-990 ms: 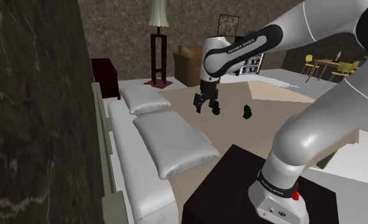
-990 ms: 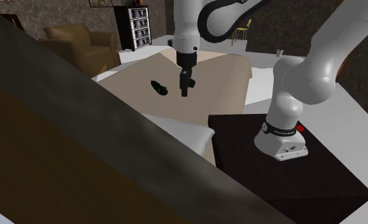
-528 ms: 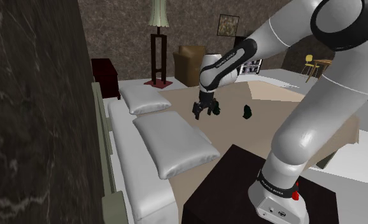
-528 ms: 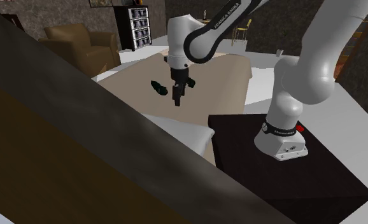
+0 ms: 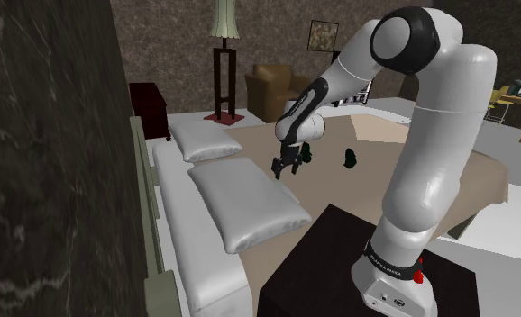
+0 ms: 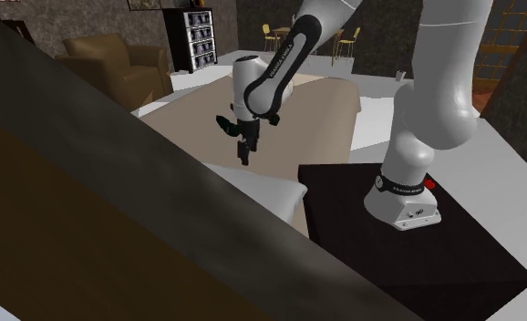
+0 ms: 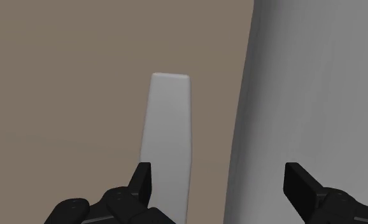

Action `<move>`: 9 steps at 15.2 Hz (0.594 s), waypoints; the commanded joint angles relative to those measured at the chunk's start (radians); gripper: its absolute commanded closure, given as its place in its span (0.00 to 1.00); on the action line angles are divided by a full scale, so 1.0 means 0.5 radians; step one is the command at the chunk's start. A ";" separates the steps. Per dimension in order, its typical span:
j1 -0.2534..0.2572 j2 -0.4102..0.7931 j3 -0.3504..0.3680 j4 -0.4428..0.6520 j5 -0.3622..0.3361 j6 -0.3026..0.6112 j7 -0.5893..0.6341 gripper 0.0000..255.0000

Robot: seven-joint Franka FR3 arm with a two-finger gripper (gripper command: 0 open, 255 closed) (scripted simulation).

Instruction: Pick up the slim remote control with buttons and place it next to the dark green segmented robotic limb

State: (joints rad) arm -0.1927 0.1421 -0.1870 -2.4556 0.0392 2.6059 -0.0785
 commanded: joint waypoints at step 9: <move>-0.242 0.709 0.093 0.406 0.313 0.280 -0.248 0.00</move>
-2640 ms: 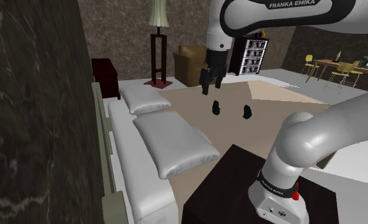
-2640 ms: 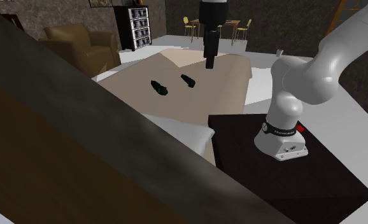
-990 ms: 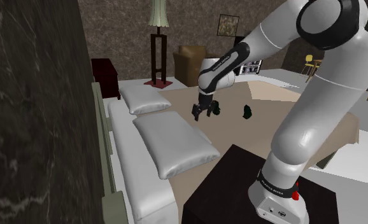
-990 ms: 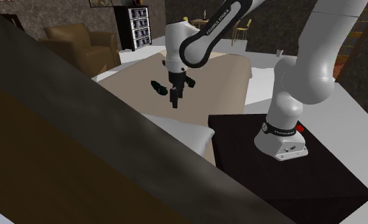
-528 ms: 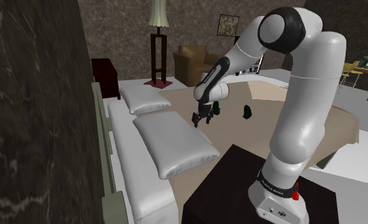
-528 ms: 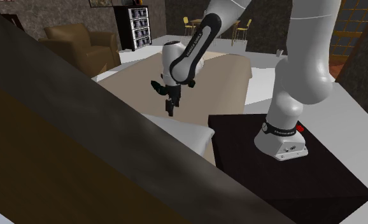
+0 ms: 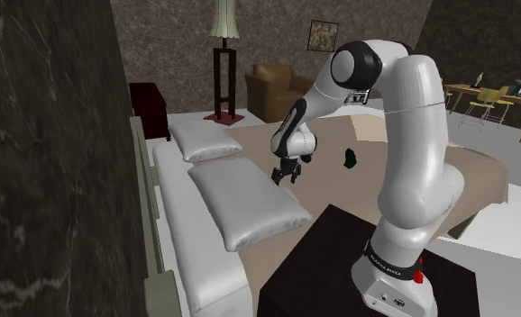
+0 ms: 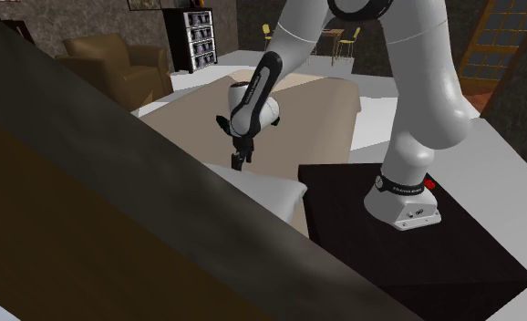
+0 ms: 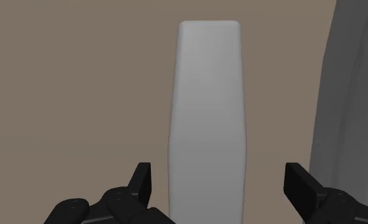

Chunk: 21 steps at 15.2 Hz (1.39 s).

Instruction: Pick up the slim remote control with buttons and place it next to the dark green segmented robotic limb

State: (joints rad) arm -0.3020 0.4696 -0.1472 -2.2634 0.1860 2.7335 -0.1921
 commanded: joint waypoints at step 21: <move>-0.064 0.236 0.063 0.081 0.071 0.149 -0.065 1.00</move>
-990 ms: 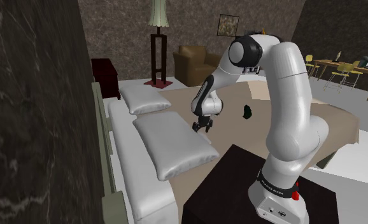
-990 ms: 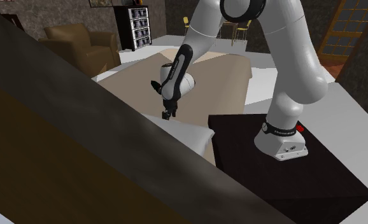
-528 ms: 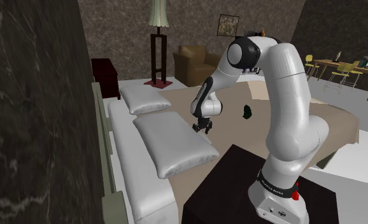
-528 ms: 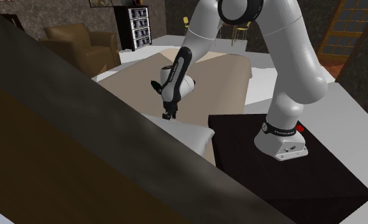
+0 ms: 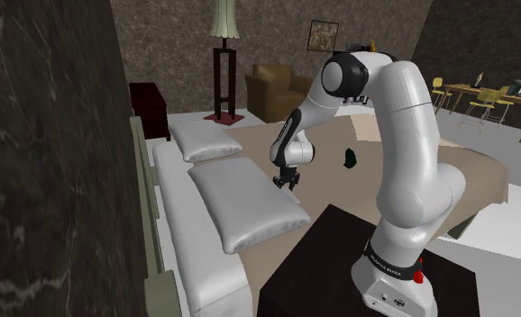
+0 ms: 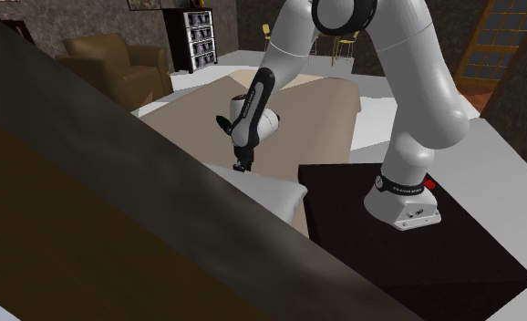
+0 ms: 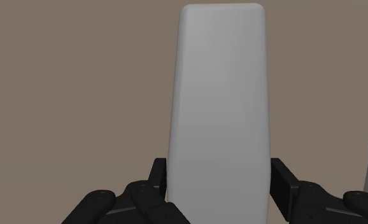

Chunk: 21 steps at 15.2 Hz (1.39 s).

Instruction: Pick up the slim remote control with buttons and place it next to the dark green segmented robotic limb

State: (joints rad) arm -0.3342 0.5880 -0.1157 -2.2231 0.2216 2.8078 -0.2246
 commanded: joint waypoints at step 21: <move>0.115 -0.479 -0.144 -0.111 -0.151 -0.366 0.120 1.00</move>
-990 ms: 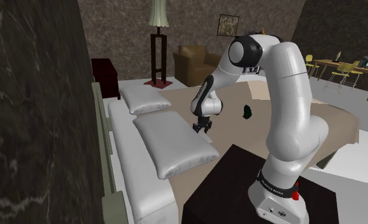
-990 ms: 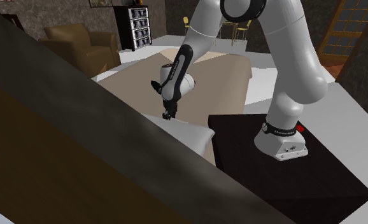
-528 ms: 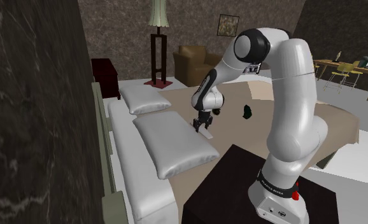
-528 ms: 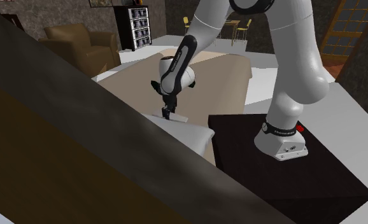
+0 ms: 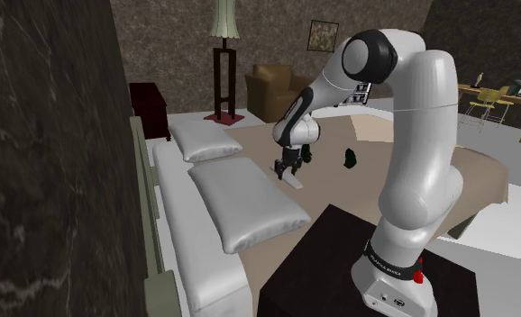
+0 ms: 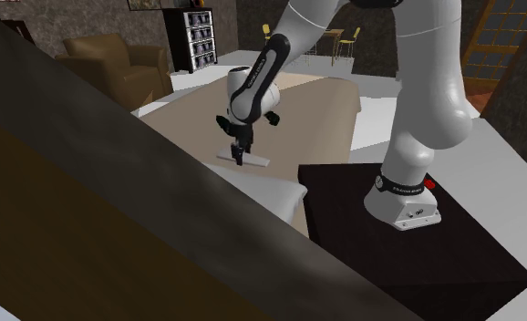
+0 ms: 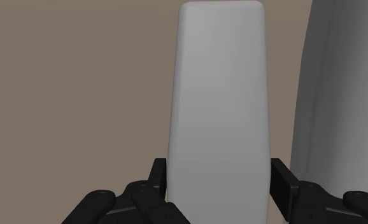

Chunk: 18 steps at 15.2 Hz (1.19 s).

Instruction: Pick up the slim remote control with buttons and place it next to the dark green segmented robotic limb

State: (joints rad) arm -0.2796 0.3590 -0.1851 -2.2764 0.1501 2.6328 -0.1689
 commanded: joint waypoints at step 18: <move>-0.232 0.017 -0.122 0.407 -0.002 -0.405 -0.309 1.00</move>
State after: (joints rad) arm -0.3791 0.3482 -0.2437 -2.1072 0.1431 2.4464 -0.3017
